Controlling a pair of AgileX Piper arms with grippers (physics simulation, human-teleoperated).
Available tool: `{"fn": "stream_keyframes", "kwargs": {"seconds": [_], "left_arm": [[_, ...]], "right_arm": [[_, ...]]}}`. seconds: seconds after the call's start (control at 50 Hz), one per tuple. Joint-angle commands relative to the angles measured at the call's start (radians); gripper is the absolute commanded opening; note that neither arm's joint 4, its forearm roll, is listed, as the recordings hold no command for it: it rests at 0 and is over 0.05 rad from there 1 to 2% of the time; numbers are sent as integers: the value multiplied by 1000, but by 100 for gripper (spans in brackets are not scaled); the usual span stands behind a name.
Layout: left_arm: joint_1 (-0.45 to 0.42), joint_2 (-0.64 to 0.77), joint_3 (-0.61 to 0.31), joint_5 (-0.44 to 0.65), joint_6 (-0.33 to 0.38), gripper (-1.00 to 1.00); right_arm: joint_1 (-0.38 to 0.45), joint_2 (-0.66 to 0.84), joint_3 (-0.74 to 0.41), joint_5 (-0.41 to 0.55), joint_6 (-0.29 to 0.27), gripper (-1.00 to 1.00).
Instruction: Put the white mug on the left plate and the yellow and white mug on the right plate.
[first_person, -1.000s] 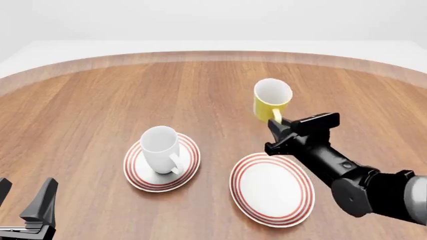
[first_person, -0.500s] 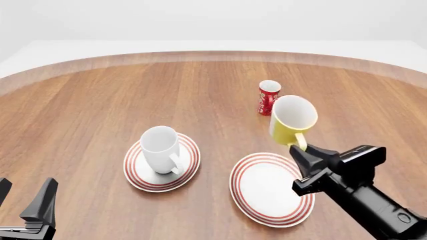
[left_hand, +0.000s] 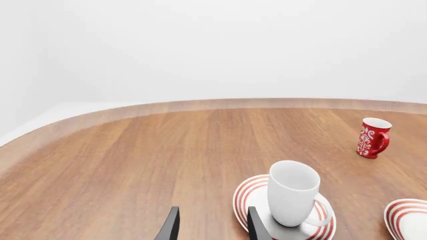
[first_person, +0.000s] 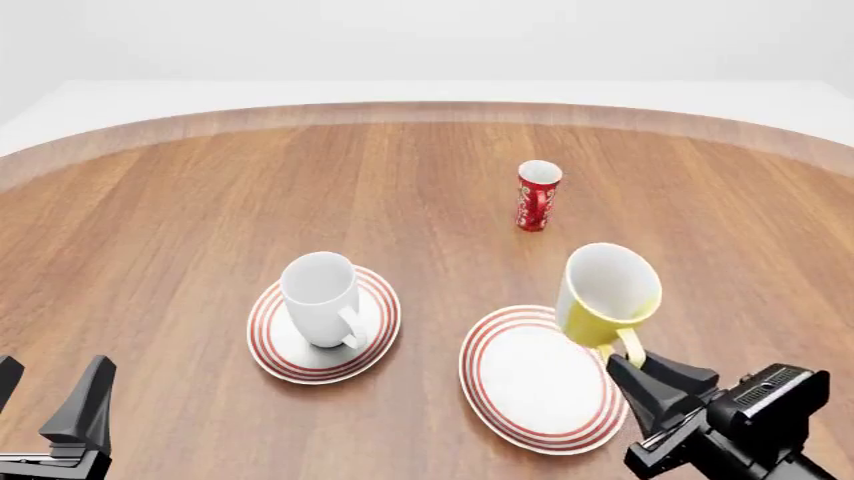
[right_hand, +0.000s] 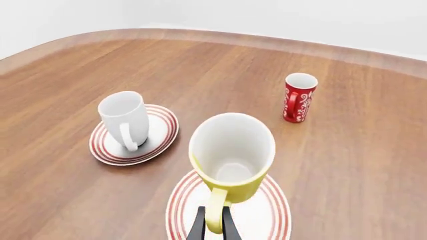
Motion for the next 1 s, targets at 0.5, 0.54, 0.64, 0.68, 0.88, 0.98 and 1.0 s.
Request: {"fn": "stream_keyframes", "kwargs": {"seconds": [0.5,0.54,0.64,0.68,0.88,0.98,1.0], "left_arm": [[0,0,0,0,0,100],[0,0,0,0,0,100],[0,0,0,0,0,100],[0,0,0,0,0,100],[0,0,0,0,0,100],[0,0,0,0,0,100],[0,0,0,0,0,100]], "right_arm": [[20,392,66,-352,33,-100],[24,412,66,-369,33,-100],[27,439,66,-386,36,-100],[28,460,66,-402,33,-100],[26,519,66,-440,33,-100],[30,553,66,-464,30,-100],[27,557,66,-467,30,-100]]}}
